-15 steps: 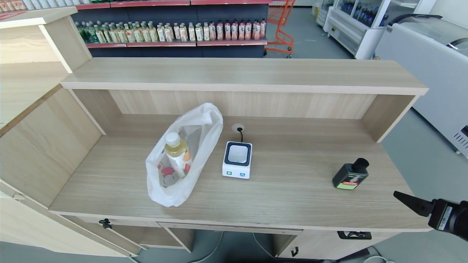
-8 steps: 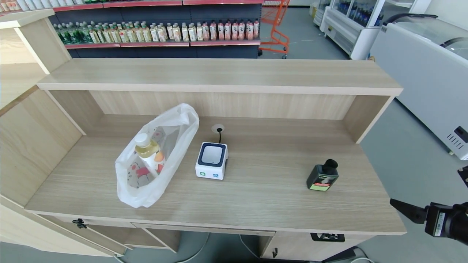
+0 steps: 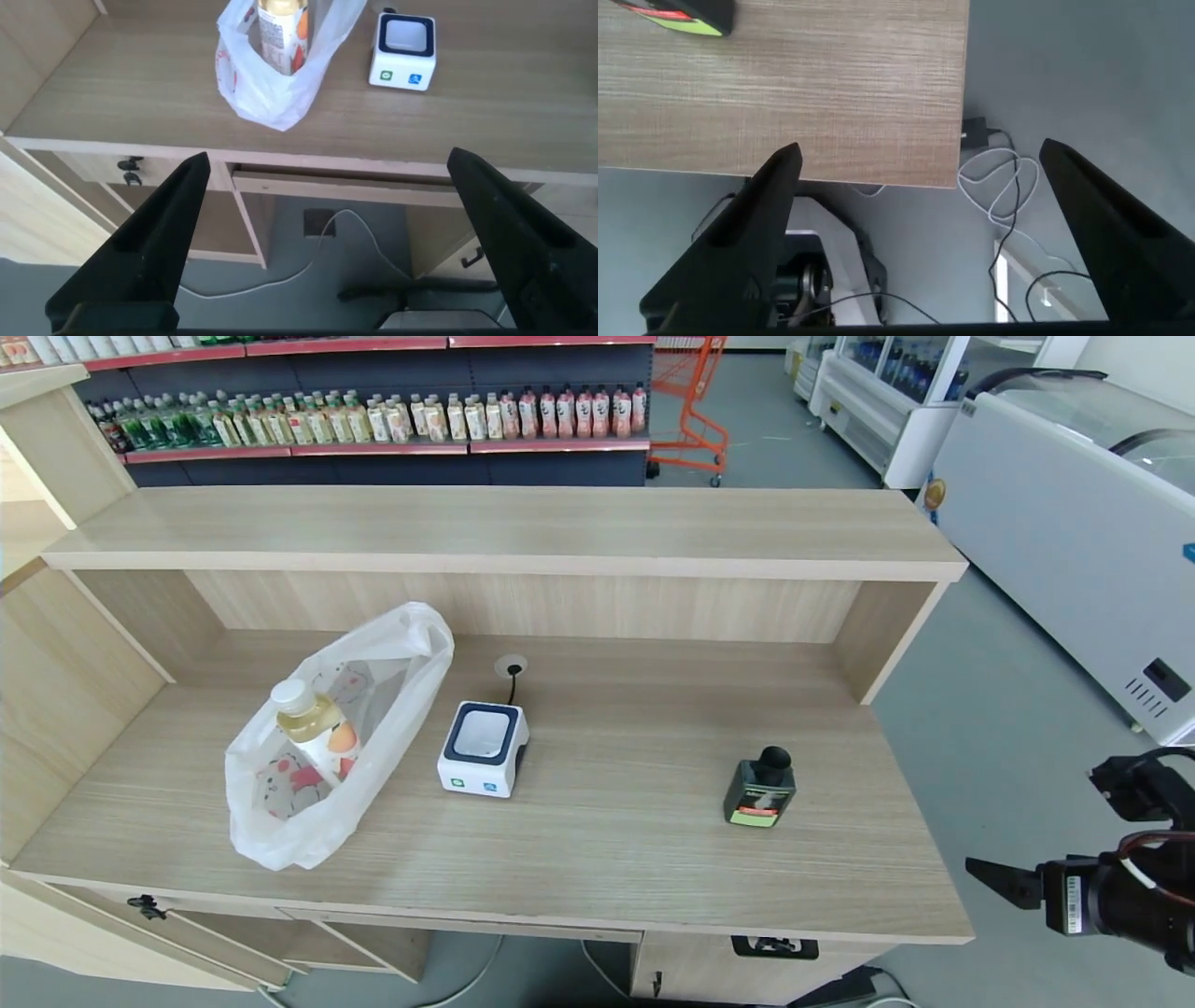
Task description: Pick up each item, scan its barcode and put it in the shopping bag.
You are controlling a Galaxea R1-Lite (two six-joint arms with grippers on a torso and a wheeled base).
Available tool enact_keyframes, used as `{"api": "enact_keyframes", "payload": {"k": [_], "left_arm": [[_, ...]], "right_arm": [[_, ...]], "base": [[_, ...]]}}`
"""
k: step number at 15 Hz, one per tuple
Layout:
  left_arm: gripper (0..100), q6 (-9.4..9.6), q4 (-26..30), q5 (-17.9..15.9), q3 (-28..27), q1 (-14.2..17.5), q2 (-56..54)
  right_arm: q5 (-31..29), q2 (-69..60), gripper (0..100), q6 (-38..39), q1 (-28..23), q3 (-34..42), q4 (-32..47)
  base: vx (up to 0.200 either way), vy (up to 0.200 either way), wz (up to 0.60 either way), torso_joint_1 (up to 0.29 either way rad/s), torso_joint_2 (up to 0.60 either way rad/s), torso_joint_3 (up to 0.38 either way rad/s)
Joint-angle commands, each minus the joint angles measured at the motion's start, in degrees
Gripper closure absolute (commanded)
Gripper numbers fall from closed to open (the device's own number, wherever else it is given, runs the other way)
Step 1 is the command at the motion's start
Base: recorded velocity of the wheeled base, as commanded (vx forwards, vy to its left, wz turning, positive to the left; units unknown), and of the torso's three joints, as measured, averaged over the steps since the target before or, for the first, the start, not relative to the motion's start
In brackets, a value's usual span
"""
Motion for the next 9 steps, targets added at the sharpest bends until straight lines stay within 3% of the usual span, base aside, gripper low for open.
{"api": "enact_keyframes", "payload": {"k": [1,6,9], "left_arm": [[0,-0.02,0.0,0.01,0.0,0.0,0.09],[0,-0.02,0.0,0.01,0.0,0.0,0.09],[0,-0.02,0.0,0.01,0.0,0.0,0.09]], "right_arm": [[0.39,7.5,0,-2.04,2.13,-4.13,-0.12],[1.7,17.61,0,-1.69,16.46,-15.55,-4.42],[4.17,22.79,0,-5.82,19.97,-19.51,-7.15]], "base": [[0.0,0.0,0.0,0.0,0.0,0.0],[0.0,0.0,0.0,0.0,0.0,0.0],[0.0,0.0,0.0,0.0,0.0,0.0]]}}
